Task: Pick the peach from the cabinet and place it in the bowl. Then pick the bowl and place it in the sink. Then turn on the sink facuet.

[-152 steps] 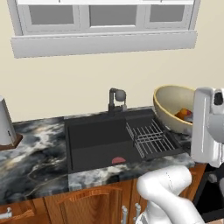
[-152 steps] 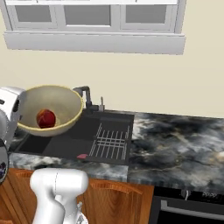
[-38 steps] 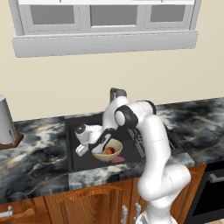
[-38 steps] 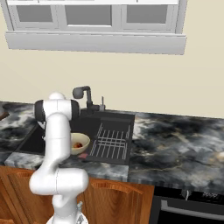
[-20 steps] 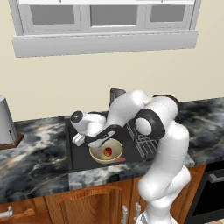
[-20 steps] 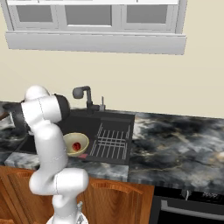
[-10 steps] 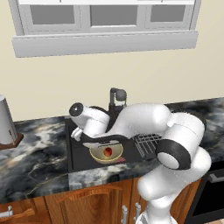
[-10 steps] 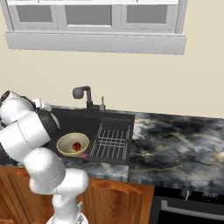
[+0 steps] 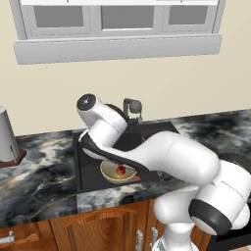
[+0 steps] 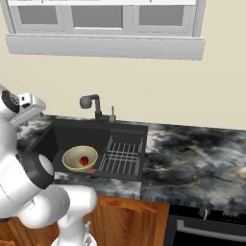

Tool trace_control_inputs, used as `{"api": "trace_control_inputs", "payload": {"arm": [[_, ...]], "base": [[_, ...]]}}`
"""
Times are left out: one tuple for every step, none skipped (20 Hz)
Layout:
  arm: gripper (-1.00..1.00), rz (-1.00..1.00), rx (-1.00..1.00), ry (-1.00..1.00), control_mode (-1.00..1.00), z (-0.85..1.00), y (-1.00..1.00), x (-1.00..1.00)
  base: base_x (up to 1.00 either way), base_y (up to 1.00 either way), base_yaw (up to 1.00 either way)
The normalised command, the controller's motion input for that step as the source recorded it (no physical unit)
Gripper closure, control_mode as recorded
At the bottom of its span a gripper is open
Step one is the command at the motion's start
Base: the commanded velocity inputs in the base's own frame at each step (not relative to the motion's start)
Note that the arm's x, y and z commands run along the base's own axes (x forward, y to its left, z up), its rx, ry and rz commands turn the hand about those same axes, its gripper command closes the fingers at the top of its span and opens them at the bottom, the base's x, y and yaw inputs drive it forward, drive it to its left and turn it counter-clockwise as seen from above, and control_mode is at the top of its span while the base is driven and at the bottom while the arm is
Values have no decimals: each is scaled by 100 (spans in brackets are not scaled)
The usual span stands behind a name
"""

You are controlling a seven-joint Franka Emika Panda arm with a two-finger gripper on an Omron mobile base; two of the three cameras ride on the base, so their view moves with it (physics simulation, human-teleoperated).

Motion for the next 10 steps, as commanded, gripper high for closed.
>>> {"api": "trace_control_inputs", "payload": {"arm": [[-100, 0, 1, -8, -100, 100, 0, -74], [-100, 0, 3, -11, -100, 100, -14, -73], [-100, 0, 5, -13, -100, 100, -20, -76], [-100, 0, 9, -12, -100, 100, -24, -73], [-100, 0, 15, -12, -100, 86, -23, -69], [-100, 0, 19, -9, -100, 87, -40, -64], [-100, 0, 20, -9, -100, 95, -49, -56], [-100, 0, 19, -11, -100, 100, -53, -57], [-100, 0, 19, -9, -100, 100, -51, -48], [-100, -2, 19, -4, -100, 100, -48, -42]], "base": [[0, 0, 0], [0, 0, 0], [0, 0, 0], [0, 0, 0], [0, 0, 0], [0, 0, 0], [0, 0, 0], [0, 0, 0], [0, 0, 0], [0, 0, 0]]}}
